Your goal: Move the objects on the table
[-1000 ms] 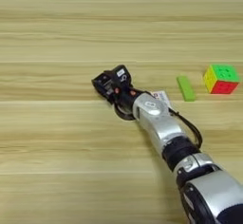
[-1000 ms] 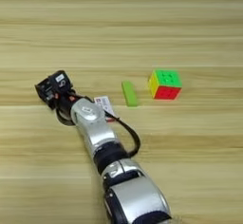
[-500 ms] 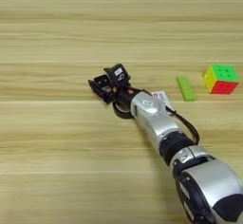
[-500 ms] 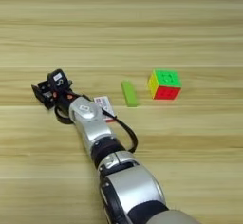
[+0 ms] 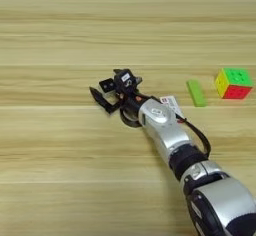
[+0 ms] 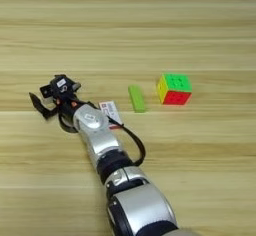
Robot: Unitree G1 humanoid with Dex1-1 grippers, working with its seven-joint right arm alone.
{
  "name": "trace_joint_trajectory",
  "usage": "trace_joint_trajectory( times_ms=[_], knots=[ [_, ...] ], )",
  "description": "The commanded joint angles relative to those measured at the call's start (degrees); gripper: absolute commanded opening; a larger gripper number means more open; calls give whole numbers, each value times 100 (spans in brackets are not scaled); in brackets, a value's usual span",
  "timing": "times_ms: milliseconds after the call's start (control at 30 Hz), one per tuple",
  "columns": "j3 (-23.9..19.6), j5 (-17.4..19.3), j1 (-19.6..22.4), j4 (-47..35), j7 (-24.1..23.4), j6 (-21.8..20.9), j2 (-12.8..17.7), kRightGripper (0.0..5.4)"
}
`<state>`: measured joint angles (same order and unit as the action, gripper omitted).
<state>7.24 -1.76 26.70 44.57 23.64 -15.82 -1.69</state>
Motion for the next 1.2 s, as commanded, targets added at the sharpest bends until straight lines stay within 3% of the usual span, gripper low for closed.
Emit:
trace_joint_trajectory(
  times_ms=[33,333,600,833,1200],
  knots=[
    [-21,126,-264,-1574,-56,328,100,536],
    [51,185,-1331,-3664,-48,1083,232,536],
    [187,286,-2574,-5344,-65,1627,399,536],
    [398,444,-3183,-5465,-122,1911,289,536],
    [349,618,-3432,-5527,-300,1887,268,536]
  ],
)
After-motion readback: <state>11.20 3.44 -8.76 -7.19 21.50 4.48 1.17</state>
